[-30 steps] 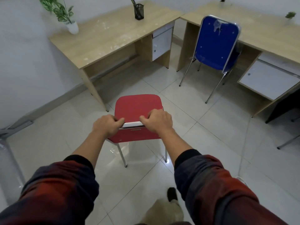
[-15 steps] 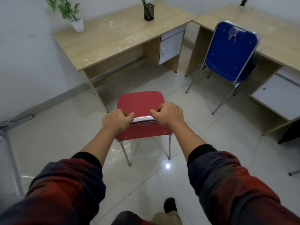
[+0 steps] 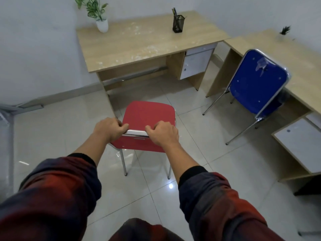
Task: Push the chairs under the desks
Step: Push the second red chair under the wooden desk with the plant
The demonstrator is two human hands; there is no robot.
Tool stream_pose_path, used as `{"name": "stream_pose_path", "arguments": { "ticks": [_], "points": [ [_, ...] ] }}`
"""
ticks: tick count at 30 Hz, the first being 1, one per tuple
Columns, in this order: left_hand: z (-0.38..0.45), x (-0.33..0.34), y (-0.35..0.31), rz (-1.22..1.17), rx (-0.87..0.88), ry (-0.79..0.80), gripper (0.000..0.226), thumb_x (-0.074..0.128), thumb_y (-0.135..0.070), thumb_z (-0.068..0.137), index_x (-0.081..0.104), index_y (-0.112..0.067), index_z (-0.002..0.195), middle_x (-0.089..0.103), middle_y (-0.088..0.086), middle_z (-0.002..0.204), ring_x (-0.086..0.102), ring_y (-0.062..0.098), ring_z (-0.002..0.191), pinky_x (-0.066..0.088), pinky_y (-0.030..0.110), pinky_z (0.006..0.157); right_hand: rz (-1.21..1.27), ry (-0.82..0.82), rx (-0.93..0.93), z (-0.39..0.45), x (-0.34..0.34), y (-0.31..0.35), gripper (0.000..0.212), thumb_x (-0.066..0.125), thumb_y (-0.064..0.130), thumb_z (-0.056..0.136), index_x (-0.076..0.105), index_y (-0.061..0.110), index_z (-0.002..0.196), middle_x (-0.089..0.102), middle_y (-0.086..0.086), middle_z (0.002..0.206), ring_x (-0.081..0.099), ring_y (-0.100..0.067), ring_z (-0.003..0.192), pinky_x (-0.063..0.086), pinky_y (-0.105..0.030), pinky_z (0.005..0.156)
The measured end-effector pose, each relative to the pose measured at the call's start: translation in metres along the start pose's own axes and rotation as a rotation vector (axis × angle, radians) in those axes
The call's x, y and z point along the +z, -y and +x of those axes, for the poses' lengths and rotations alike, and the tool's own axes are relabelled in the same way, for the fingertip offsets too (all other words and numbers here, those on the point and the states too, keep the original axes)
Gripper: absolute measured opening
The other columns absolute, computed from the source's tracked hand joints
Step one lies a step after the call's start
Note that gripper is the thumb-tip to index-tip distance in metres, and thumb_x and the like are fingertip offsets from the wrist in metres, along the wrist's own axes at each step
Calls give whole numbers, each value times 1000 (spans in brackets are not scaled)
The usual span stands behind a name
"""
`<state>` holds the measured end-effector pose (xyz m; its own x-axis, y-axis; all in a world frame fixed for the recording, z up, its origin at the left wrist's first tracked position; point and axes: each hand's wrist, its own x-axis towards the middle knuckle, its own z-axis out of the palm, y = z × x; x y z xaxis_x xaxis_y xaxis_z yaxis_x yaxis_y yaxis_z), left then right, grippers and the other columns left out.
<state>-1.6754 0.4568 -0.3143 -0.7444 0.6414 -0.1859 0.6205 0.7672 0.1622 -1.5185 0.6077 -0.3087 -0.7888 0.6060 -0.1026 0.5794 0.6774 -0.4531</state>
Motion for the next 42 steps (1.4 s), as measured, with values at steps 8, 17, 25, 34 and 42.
{"name": "stream_pose_path", "arguments": {
  "ticks": [8, 17, 25, 34, 42],
  "points": [
    [-16, 12, -74, -31, -34, 18, 59, 31, -56, 91, 71, -13, 86, 63, 7, 80, 57, 26, 75, 39, 31, 63, -13, 32, -59, 2, -42, -61, 50, 50, 49, 88, 43, 19, 49, 37, 7, 47, 37, -14, 46, 35, -28, 53],
    [-34, 37, -218, -156, -70, 91, 62, 25, -55, 92, 64, -7, 85, 63, 11, 87, 56, 30, 75, 45, 35, 70, -70, 62, -66, 30, -103, -185, 45, 46, 51, 73, 68, 14, 61, 64, -4, 58, 59, -23, 56, 40, -27, 49],
    [6, 23, -272, -212, -132, -6, 62, 30, -60, 87, 64, -9, 72, 64, 8, 72, 60, 29, 68, 51, 36, 70, -29, 59, -54, 75, -136, -225, 42, 48, 45, 78, 55, 14, 51, 50, 1, 48, 43, -17, 47, 31, -24, 48],
    [53, 23, -237, -226, -284, -18, 44, 42, -51, 94, 71, -19, 84, 64, 0, 75, 56, 16, 67, 36, 26, 55, 1, 75, -205, 123, -119, -206, 46, 55, 44, 84, 55, 14, 50, 42, 4, 46, 40, -15, 45, 31, -24, 50],
    [80, 28, -288, -261, -387, -82, 46, 39, -54, 92, 69, -21, 81, 55, -7, 65, 57, 20, 70, 39, 28, 61, 15, 128, -306, 172, -146, -240, 43, 57, 40, 85, 52, 16, 50, 39, 4, 47, 35, -14, 45, 29, -23, 51]
  ]
}}
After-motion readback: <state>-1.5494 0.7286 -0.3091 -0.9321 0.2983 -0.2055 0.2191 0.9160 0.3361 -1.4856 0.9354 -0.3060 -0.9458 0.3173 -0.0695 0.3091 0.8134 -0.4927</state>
